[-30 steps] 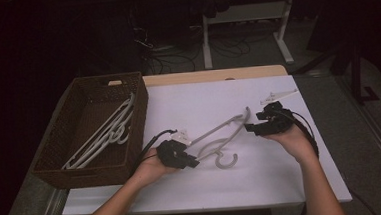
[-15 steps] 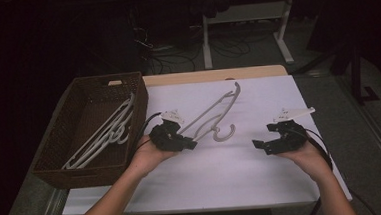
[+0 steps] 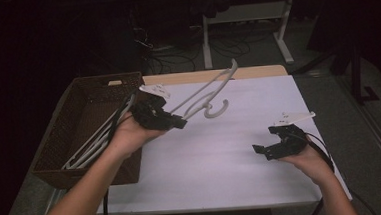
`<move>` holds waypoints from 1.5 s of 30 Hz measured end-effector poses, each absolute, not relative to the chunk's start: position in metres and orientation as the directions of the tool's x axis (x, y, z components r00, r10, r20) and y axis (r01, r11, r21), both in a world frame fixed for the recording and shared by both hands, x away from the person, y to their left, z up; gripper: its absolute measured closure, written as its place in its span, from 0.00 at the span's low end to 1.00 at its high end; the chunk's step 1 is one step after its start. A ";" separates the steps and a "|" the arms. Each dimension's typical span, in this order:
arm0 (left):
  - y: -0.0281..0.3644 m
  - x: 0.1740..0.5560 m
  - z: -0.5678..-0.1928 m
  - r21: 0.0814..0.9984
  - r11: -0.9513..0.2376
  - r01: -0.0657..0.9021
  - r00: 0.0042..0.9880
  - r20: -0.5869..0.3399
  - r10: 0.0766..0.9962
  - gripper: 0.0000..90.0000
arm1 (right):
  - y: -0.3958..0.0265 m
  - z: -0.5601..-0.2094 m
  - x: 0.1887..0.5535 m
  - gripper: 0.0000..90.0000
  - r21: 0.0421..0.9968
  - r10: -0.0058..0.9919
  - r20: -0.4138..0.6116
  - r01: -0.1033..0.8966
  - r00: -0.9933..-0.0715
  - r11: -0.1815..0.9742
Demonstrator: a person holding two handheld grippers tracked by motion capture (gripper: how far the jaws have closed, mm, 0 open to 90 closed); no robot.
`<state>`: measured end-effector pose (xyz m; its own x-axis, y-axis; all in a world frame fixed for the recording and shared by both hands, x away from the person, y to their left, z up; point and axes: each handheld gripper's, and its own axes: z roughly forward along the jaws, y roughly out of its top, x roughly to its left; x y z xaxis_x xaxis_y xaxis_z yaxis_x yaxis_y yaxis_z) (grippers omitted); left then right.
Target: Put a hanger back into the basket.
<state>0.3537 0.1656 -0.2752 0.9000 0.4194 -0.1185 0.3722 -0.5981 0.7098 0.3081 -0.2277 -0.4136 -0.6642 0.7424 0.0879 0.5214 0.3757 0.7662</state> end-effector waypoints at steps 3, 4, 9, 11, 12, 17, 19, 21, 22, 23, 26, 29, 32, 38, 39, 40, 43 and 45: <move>0.183 0.355 -0.260 0.716 -0.595 0.365 0.892 -0.085 0.444 0.92 | -0.227 -0.414 0.309 0.04 0.766 0.742 0.089 0.521 -0.665 0.375; 0.192 0.355 -0.255 0.720 -0.592 0.363 0.889 -0.077 0.452 0.91 | -0.227 -0.414 0.309 0.02 0.765 0.742 0.089 0.523 -0.664 0.376; 0.230 0.357 -0.242 0.727 -0.582 0.365 0.874 -0.053 0.483 0.91 | -0.226 -0.415 0.309 0.00 0.764 0.740 0.092 0.524 -0.666 0.376; 0.245 0.357 -0.240 0.726 -0.585 0.361 0.871 -0.039 0.489 0.91 | -0.225 -0.415 0.309 0.00 0.765 0.736 0.090 0.520 -0.671 0.381; 0.250 0.357 -0.240 0.726 -0.584 0.362 0.869 -0.037 0.493 0.91 | -0.224 -0.415 0.308 0.00 0.763 0.736 0.092 0.522 -0.671 0.381; 0.288 0.354 -0.246 0.724 -0.572 0.384 0.847 -0.029 0.531 0.91 | -0.222 -0.417 0.309 0.00 0.759 0.735 0.088 0.523 -0.673 0.388; 0.303 0.353 -0.251 0.723 -0.564 0.399 0.836 -0.034 0.547 0.91 | -0.222 -0.418 0.309 0.00 0.755 0.735 0.088 0.526 -0.673 0.391; 0.315 0.352 -0.255 0.719 -0.560 0.412 0.827 -0.036 0.561 0.91 | -0.221 -0.419 0.309 0.00 0.753 0.735 0.083 0.525 -0.673 0.396; 0.321 0.351 -0.258 0.717 -0.558 0.418 0.822 -0.038 0.568 0.91 | -0.221 -0.419 0.309 0.00 0.752 0.735 0.084 0.526 -0.673 0.396; 0.329 0.350 -0.262 0.713 -0.557 0.426 0.817 -0.038 0.576 0.91 | -0.221 -0.419 0.310 0.00 0.753 0.736 0.084 0.526 -0.672 0.395; 0.348 0.348 -0.273 0.709 -0.551 0.441 0.804 -0.039 0.594 0.91 | -0.222 -0.419 0.310 0.00 0.754 0.737 0.085 0.527 -0.671 0.393; 0.366 0.346 -0.283 0.707 -0.531 0.467 0.780 -0.047 0.624 0.91 | -0.222 -0.420 0.310 0.00 0.751 0.740 0.082 0.529 -0.668 0.394; 0.382 0.345 -0.292 0.703 -0.515 0.491 0.760 -0.056 0.648 0.91 | -0.223 -0.421 0.311 0.00 0.749 0.742 0.083 0.533 -0.665 0.394; 0.400 0.346 -0.308 0.674 -0.518 0.527 0.737 -0.060 0.673 0.91 | -0.222 -0.422 0.312 0.00 0.747 0.742 0.083 0.535 -0.665 0.395; 0.402 0.346 -0.310 0.673 -0.516 0.530 0.735 -0.060 0.675 0.91 | -0.222 -0.422 0.312 0.00 0.746 0.743 0.082 0.535 -0.664 0.396; 0.404 0.346 -0.312 0.674 -0.510 0.534 0.730 -0.064 0.680 0.91 | -0.222 -0.422 0.312 0.00 0.745 0.744 0.082 0.537 -0.663 0.396; 0.405 0.346 -0.315 0.682 -0.496 0.537 0.729 -0.081 0.680 0.91 | -0.223 -0.422 0.312 0.00 0.745 0.746 0.082 0.538 -0.661 0.394; 0.403 0.346 -0.316 0.673 -0.505 0.540 0.725 -0.067 0.686 0.91 | -0.223 -0.422 0.312 0.00 0.746 0.746 0.081 0.537 -0.661 0.395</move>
